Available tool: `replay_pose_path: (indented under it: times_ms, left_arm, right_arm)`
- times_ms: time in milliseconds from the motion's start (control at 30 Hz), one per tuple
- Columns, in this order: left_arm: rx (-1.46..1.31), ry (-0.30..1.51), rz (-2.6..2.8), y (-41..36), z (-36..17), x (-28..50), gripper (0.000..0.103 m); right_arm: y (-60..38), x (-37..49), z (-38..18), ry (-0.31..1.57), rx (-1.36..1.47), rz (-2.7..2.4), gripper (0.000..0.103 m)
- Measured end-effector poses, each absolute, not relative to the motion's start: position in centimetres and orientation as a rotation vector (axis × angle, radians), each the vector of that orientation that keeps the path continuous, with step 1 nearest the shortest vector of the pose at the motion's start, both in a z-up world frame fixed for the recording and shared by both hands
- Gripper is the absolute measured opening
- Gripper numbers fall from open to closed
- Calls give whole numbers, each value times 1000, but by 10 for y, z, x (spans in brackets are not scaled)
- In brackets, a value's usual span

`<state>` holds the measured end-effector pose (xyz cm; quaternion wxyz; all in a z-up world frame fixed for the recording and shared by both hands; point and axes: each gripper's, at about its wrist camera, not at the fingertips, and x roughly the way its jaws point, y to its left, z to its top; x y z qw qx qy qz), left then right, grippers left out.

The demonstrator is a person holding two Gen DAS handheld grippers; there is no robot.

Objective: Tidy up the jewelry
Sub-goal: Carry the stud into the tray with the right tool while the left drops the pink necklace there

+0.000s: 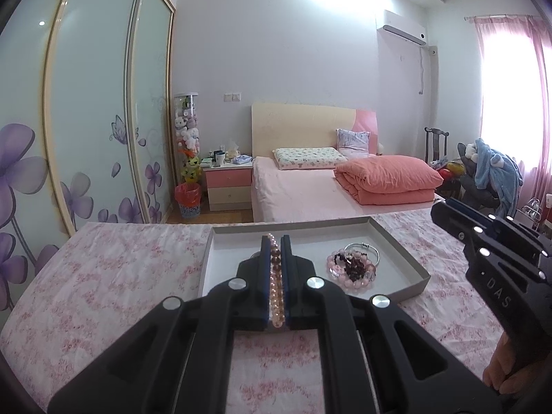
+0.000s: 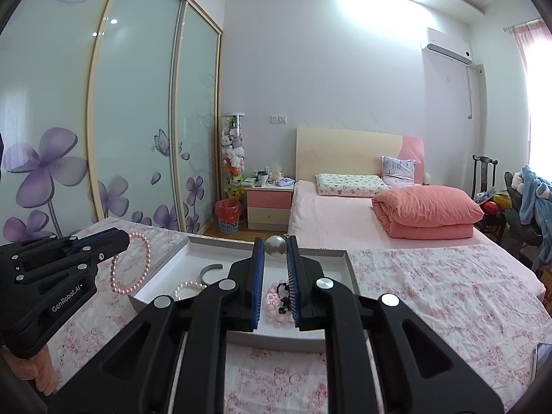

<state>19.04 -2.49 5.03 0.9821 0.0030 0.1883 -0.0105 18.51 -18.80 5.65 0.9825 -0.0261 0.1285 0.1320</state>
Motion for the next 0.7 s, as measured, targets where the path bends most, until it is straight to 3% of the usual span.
replay_pose_path:
  times_ms: [700]
  left_arm:
    - [-38, 437, -38, -22, 34, 264, 7]
  right_arm:
    - [-186, 251, 46, 302, 11, 251, 14]
